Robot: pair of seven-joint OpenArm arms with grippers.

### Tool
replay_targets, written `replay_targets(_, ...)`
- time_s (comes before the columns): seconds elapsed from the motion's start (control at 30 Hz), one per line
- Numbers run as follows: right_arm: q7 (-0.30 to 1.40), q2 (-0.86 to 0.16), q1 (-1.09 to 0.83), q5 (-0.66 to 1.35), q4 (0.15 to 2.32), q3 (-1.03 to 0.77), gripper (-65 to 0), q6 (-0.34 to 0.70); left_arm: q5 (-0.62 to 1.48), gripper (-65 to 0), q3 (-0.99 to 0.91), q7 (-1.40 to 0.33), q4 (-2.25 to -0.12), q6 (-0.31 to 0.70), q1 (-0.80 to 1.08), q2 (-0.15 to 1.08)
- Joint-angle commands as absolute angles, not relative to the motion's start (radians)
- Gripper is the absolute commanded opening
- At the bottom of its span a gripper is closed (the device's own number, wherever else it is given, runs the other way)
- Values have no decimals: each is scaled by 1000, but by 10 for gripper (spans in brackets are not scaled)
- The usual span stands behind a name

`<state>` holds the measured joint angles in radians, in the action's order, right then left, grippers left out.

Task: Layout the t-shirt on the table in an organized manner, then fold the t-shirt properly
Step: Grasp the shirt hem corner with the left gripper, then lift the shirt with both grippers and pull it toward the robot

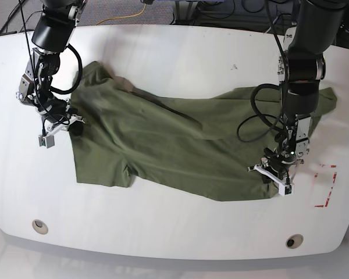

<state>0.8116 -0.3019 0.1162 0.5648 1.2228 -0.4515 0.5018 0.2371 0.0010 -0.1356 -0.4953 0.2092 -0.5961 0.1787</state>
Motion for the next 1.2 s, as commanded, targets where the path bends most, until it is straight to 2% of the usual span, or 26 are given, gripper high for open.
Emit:
replay_targets(0.0, 789, -325, 151, 581, 1257, -456, -650, 509, 245, -647, -1, -114, -533, 214, -625, 186)
replay_targets(0.27, 799, -374, 160, 584, 1389, -458, -650, 506, 317, -647, -76, -139, -808, 214, -519, 234)
replay_targets(0.63, 881, -441, 239, 584, 1518, -461, -650, 506, 335, -647, -199, -315, -1308, 214, -421, 260)
replay_targets(0.83, 892, -455, 275, 585, 1552, -461, -650, 506, 337, -647, -211, -403, -1494, 214, -418, 260)
replay_targets(1.17, 1021, -472, 404, 585, 1655, -461, -650, 506, 337, -647, -226, -533, -1732, 213, -472, 262)
